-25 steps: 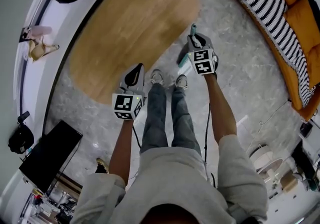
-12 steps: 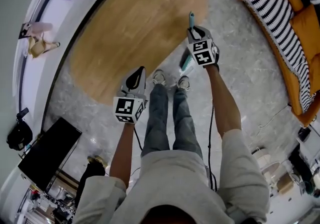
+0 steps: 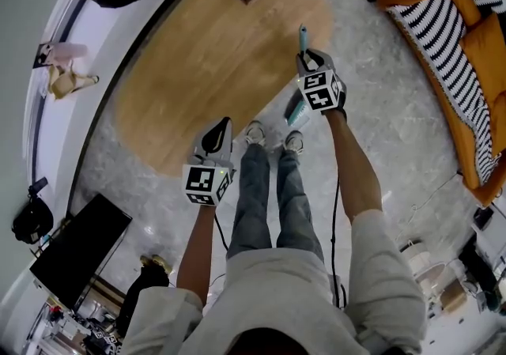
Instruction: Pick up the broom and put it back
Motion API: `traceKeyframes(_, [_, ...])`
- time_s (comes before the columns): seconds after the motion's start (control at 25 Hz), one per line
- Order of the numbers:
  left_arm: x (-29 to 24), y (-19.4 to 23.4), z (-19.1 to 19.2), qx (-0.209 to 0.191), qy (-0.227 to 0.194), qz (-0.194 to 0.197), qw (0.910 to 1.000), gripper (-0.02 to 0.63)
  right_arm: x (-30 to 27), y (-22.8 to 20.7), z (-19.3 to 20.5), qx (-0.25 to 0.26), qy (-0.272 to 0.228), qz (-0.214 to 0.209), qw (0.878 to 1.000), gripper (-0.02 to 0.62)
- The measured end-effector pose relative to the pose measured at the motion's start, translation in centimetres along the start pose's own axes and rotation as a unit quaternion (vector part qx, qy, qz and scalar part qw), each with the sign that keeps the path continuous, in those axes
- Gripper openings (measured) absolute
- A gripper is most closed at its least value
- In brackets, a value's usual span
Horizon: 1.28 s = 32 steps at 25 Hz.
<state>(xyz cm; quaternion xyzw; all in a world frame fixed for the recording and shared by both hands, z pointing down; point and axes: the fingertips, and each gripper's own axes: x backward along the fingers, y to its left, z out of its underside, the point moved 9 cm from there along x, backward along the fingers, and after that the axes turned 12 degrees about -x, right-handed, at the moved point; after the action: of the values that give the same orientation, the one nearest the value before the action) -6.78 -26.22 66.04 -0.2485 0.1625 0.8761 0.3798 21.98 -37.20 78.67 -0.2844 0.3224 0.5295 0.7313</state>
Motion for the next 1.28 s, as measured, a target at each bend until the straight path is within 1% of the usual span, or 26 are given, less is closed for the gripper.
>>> traceKeyframes(0.08, [0.0,0.0,0.1,0.000,0.001,0.001,1.0000,-0.003,0.0,-0.2,0.1,0.001,0.001,0.000,1.000,0.097])
traceKeyframes(0.16, [0.0,0.0,0.2,0.000,0.002,0.002,1.0000,-0.003,0.0,-0.3,0.3,-0.003,0.003,-0.006,1.000,0.136])
traceKeyframes(0.24, [0.1,-0.1,0.4,0.001,0.003,0.002,1.0000,-0.003,0.1,-0.4,0.7,-0.012,0.005,-0.007,1.000,0.162])
traceKeyframes(0.36, [0.1,-0.1,0.5,0.000,0.003,0.003,1.0000,-0.003,0.2,-0.5,1.0,-0.020,0.007,-0.006,1.000,0.184])
traceKeyframes(0.64, [0.2,-0.3,0.4,-0.002,-0.001,0.004,1.0000,-0.003,1.0,-0.1,1.3,-0.028,0.000,-0.002,1.000,0.189])
traceKeyframes(0.76, [0.1,-0.7,0.0,-0.005,-0.005,0.010,0.9999,-0.003,2.3,0.0,1.5,-0.048,-0.015,0.006,0.999,0.186])
traceKeyframes(0.88, [0.0,-1.2,-0.4,-0.009,-0.010,0.017,0.9998,-0.003,4.6,-0.1,2.1,-0.093,-0.037,0.021,0.995,0.160])
traceKeyframes(1.0, [-0.2,-1.8,-1.2,-0.017,-0.016,0.025,0.9994,-0.003,7.5,-0.5,2.7,-0.143,-0.068,0.045,0.986,0.111])
traceKeyframes(1.08, [-0.3,-2.2,-1.8,-0.024,-0.021,0.030,0.9990,-0.003,9.4,-0.7,3.3,-0.170,-0.086,0.057,0.980,0.093])
traceKeyframes(1.16, [-0.3,-2.8,-2.5,-0.030,-0.026,0.035,0.9986,-0.003,11.3,-0.9,4.1,-0.188,-0.102,0.070,0.974,0.063])
traceKeyframes(1.28, [-0.4,-3.6,-3.7,-0.039,-0.032,0.044,0.9978,-0.003,14.2,-1.1,4.9,-0.198,-0.119,0.087,0.969,0.029])
